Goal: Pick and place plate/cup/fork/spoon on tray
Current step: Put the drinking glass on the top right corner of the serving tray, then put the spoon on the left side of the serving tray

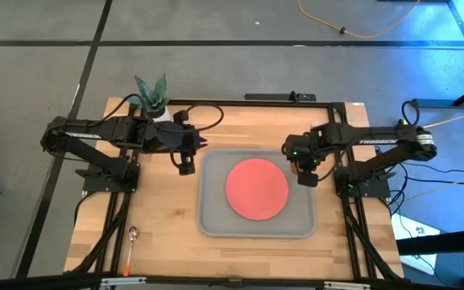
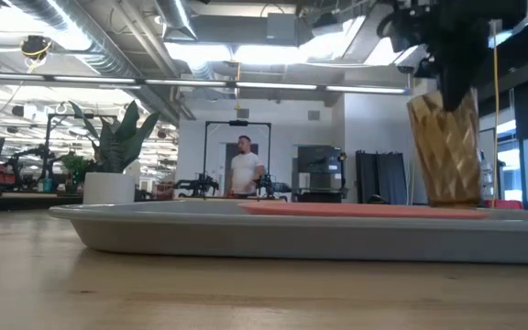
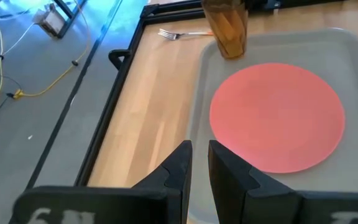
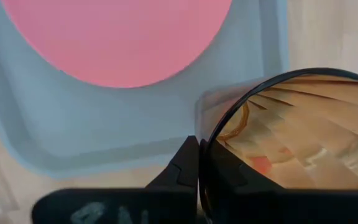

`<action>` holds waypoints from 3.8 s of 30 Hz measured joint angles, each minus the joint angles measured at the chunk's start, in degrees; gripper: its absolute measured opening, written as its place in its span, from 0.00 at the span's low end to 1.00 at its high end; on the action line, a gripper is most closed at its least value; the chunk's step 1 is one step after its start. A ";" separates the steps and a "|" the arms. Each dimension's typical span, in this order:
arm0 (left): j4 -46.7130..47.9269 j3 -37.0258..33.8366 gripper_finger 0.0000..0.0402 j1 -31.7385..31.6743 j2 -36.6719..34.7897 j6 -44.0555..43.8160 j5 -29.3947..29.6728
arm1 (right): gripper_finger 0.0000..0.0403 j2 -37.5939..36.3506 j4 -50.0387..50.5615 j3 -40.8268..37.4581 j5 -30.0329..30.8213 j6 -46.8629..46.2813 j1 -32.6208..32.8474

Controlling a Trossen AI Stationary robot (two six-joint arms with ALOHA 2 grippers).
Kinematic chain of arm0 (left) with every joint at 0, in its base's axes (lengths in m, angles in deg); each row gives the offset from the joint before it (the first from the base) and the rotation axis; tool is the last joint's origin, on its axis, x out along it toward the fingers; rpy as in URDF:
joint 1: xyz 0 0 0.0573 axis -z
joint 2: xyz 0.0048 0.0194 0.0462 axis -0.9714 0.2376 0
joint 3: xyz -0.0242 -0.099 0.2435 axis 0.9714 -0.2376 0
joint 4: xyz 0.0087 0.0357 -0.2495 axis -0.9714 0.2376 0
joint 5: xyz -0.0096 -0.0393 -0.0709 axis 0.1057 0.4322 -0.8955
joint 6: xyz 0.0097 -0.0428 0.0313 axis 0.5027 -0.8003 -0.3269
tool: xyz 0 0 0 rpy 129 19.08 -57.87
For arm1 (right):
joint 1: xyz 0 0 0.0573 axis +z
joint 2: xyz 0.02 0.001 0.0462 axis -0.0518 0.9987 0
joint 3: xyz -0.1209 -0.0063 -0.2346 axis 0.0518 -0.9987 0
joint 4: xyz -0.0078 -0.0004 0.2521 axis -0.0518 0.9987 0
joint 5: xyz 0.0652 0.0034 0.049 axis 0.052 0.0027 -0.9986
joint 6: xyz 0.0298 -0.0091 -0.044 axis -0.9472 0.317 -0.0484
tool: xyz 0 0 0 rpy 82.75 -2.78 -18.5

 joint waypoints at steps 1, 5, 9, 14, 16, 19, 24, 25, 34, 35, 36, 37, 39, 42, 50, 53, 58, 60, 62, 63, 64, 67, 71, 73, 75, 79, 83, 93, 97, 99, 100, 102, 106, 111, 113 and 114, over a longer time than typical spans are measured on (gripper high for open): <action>0.00 0.00 0.12 0.00 0.00 0.00 0.00 | 0.03 0.02 -1.40 -0.73 -0.61 0.35 -0.31; 0.00 0.00 0.12 0.00 0.00 0.00 0.00 | 0.03 0.02 -4.38 -3.18 -3.03 1.86 -1.27; 0.02 0.00 0.12 0.00 0.00 0.00 0.00 | 0.03 -0.08 -5.09 -4.05 -2.71 2.91 -2.08; 0.15 0.00 0.12 0.00 0.00 0.00 0.00 | 0.05 -0.09 -5.07 -4.17 -2.88 2.86 -2.67; 0.18 0.00 0.12 0.00 0.00 0.02 0.00 | 0.10 0.04 -4.61 -4.35 -2.96 2.78 -2.67; 0.24 0.00 0.12 0.00 0.00 0.00 0.02 | 0.15 0.07 -4.61 -4.41 -2.93 1.70 -2.67; 0.45 0.00 0.12 0.00 0.00 0.00 0.04 | 0.17 0.07 -4.48 -4.41 -2.93 1.93 -2.67; 0.48 0.00 0.12 0.00 0.00 0.00 0.04 | 0.17 0.07 -4.48 -4.41 -2.93 2.30 -2.67; 2.21 0.00 0.12 0.00 0.00 0.01 0.17 | 0.17 0.07 -1.73 -4.32 -2.91 2.86 -2.67; 2.50 0.00 0.12 0.00 0.00 0.00 0.17 | 0.17 0.07 -1.26 -4.23 -2.90 2.90 -2.67; 2.68 0.00 0.12 0.00 0.00 0.01 0.17 | 0.18 0.07 -0.70 -3.84 -2.76 2.91 -2.67; 2.73 0.00 0.12 0.00 0.00 0.00 0.17 | 0.18 0.07 -0.28 -3.15 -2.45 2.90 -2.67; 2.75 0.00 0.12 0.00 0.00 0.00 0.17 | 0.18 0.07 0.14 -1.19 -1.30 3.09 -2.67; 3.14 0.00 0.12 0.00 0.00 -0.34 0.14 | 0.18 0.07 2.32 2.67 1.07 3.24 -2.67; 16.22 0.00 0.12 0.01 0.00 -10.42 -0.22 | 0.18 0.02 6.32 10.44 2.12 3.24 -2.41; 20.49 0.00 0.12 0.04 0.00 -14.37 -0.51 | 0.18 0.02 6.40 12.16 2.12 3.54 -2.34; 28.37 0.00 0.12 0.04 0.00 -20.29 -5.69 | 0.18 0.02 6.49 14.30 2.24 4.51 -1.39; 31.50 0.00 0.12 0.13 0.00 -23.73 -9.21 | 0.18 0.02 6.47 15.19 2.26 4.59 -0.67; 32.99 -0.56 0.12 0.63 -0.05 -28.09 -14.31 | 0.18 0.02 6.45 16.16 2.25 4.69 -0.06; 33.24 -1.16 0.12 0.92 -0.04 -30.21 -16.71 | 0.18 0.02 6.40 16.58 2.26 4.83 0.22; 33.62 -1.87 0.12 1.20 0.00 -32.29 -18.57 | 0.18 0.02 6.25 16.94 2.26 5.06 0.39; 35.67 -4.25 0.12 2.68 0.02 -38.88 -23.04 | 0.18 0.02 5.76 17.63 2.27 6.04 0.99; 36.57 -9.38 0.12 6.09 0.00 -53.98 -28.51 | 0.18 0.02 5.63 17.91 2.25 6.10 1.45; 36.57 -12.46 0.12 8.57 0.00 -61.92 -30.69 | 0.18 0.02 5.62 17.91 2.25 6.10 1.57; 36.49 -15.61 0.12 11.51 0.00 -69.21 -32.86 | 0.18 0.02 5.62 17.91 2.25 6.12 1.57; 35.55 -21.30 0.12 18.00 0.02 -78.94 -37.64 | 0.18 0.02 5.57 17.91 2.25 7.27 1.57; 28.89 -26.10 0.12 24.85 0.02 -89.90 -42.75 | 0.18 0.02 4.80 17.91 2.24 8.90 1.57; 11.54 -29.68 0.12 38.79 0.02 -101.53 -39.81 | 0.18 0.02 0.10 17.91 2.17 11.44 1.55; 11.05 -29.68 0.12 40.61 0.02 -100.40 -37.17 | 0.18 0.02 -1.14 17.89 2.16 11.67 1.55; 9.42 -29.73 0.12 42.04 0.02 -98.07 -35.70 | 0.18 0.02 -2.37 17.89 2.17 11.90 1.55; 8.03 -29.73 0.12 42.86 0.02 -96.54 -35.25 | 0.18 0.02 -2.92 17.89 2.16 11.93 1.55; 5.43 -29.73 0.12 44.83 0.02 -93.80 -33.40 | 0.18 0.02 -3.59 17.89 2.14 11.91 1.55; -1.90 -29.73 0.12 48.59 0.84 -85.28 -28.58 | 0.18 0.02 -4.74 17.89 2.17 11.88 1.54; -6.34 -29.70 0.12 53.35 3.31 -76.68 -27.47 | 0.18 0.02 -6.56 17.89 2.15 11.80 1.55; -6.73 -29.70 0.12 54.85 4.81 -73.83 -27.60 | 0.18 0.02 -7.04 17.89 2.15 11.77 1.53; -6.68 -29.70 0.12 55.60 5.61 -72.66 -27.86 | 0.18 0.02 -7.49 17.89 2.14 11.73 1.53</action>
